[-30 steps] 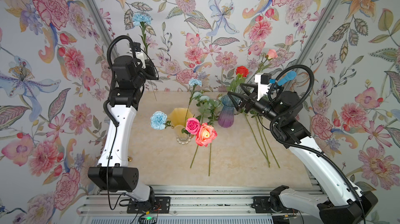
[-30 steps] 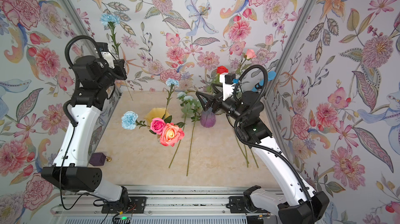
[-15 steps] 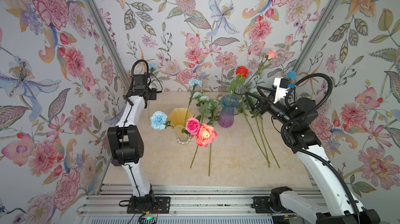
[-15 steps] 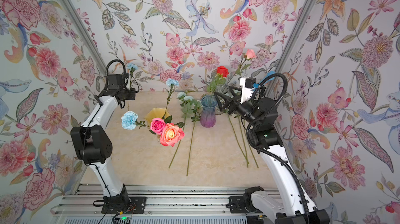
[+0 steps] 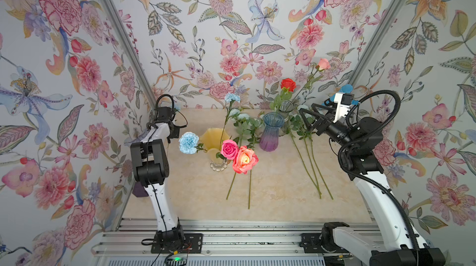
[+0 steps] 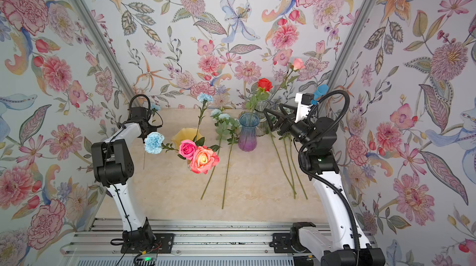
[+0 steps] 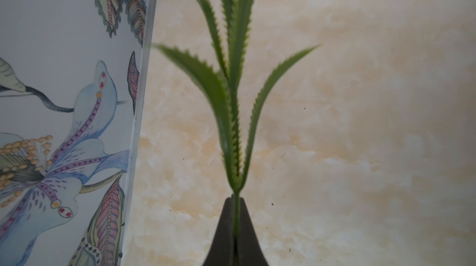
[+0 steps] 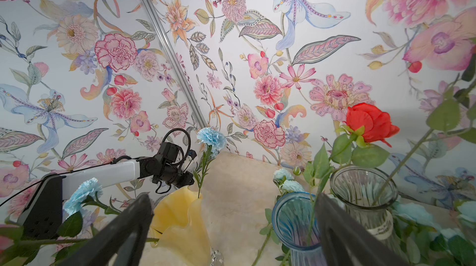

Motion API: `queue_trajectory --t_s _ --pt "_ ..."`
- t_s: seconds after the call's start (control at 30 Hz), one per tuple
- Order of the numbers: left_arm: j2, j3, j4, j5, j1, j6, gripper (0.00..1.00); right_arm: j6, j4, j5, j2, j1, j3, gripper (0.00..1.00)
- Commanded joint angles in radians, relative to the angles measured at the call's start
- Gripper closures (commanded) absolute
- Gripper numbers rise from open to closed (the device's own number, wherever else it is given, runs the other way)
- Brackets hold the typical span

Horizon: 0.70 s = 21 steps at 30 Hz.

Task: Pick out blue flowers from the vase
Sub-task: Place the flower at the center of the board.

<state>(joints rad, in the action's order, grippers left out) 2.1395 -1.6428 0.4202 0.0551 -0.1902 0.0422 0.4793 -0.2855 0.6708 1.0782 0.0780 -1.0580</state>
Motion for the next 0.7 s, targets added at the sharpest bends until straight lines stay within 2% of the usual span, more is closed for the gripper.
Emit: queue_trajectory --t_s 0.0,0.37,0.57,0.67 --pt "0.050 -0.031 -0.009 0.027 -0.015 0.030 1.00 0.039 -0.064 0.040 0.015 -0.002 0.004 0.00" --pt "0.132 -0.097 0.071 0.061 -0.004 0.007 0.99 0.025 -0.045 0.041 0.017 -0.006 0.001 0.00" --pt "0.139 -0.131 0.088 0.055 0.021 -0.002 0.72 0.025 -0.035 0.044 0.011 -0.024 0.006 0.00" --pt "0.110 -0.135 0.076 0.020 0.032 -0.024 0.62 0.025 -0.037 0.044 0.010 -0.027 0.007 0.00"
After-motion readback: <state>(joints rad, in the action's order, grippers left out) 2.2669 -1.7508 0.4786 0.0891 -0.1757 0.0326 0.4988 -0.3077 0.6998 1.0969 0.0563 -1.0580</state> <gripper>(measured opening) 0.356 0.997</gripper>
